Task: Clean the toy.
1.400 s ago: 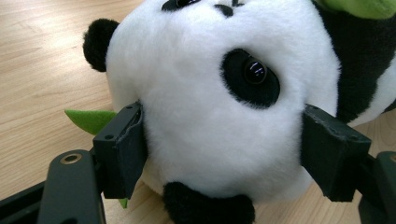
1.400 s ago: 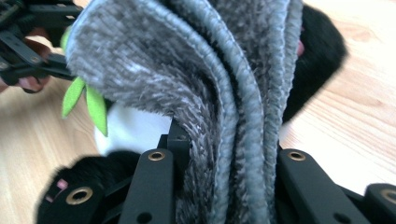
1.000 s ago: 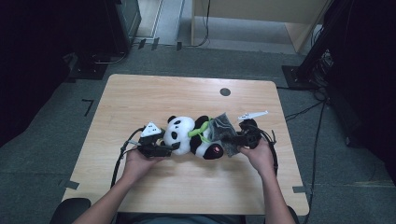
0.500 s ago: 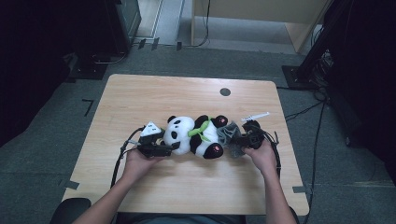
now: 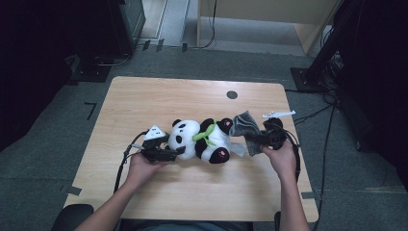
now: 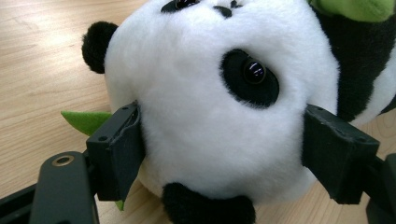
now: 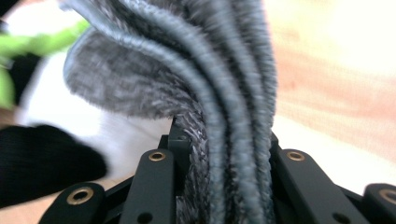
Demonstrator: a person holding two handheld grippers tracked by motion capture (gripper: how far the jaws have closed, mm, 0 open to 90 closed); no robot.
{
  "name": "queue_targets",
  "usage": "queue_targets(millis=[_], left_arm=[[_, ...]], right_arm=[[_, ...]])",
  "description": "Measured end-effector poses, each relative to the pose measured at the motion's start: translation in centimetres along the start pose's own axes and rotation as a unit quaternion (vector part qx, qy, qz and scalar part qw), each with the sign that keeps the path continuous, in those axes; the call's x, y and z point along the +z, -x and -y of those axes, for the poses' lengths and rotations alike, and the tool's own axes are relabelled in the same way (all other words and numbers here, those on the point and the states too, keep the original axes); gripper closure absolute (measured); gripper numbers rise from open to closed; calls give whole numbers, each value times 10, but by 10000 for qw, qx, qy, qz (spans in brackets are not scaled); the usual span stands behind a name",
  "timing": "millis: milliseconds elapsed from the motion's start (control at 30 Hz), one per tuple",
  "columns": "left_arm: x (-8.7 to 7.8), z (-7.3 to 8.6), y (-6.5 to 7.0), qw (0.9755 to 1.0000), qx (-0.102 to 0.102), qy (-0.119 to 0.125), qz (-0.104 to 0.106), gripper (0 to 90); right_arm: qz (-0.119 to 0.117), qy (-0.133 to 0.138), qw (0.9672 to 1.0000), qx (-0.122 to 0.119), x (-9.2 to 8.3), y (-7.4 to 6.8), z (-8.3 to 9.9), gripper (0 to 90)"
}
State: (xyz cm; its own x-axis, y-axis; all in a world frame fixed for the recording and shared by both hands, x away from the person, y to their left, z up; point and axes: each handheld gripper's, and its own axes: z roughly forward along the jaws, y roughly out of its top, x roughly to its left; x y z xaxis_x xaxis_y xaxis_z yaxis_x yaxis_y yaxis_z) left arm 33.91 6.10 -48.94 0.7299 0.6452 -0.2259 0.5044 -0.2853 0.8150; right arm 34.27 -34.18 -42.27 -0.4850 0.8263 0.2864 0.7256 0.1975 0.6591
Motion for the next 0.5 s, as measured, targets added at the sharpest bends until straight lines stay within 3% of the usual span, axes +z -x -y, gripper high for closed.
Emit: queue_targets(millis=[133, 233, 500], left_arm=[[-1, -1, 1, 10000, -1, -7, -14, 200], [-1, -2, 2, 10000, 54, 15, -54, 202], [-2, -1, 4, 9998, 138, 129, -117, 203]], right_arm=[[-282, 285, 9991, -121, -14, -26, -18, 700], [-281, 260, 9989, -252, -14, -48, -32, 700], [-506, 38, 9961, -719, 13, -95, -65, 690]])
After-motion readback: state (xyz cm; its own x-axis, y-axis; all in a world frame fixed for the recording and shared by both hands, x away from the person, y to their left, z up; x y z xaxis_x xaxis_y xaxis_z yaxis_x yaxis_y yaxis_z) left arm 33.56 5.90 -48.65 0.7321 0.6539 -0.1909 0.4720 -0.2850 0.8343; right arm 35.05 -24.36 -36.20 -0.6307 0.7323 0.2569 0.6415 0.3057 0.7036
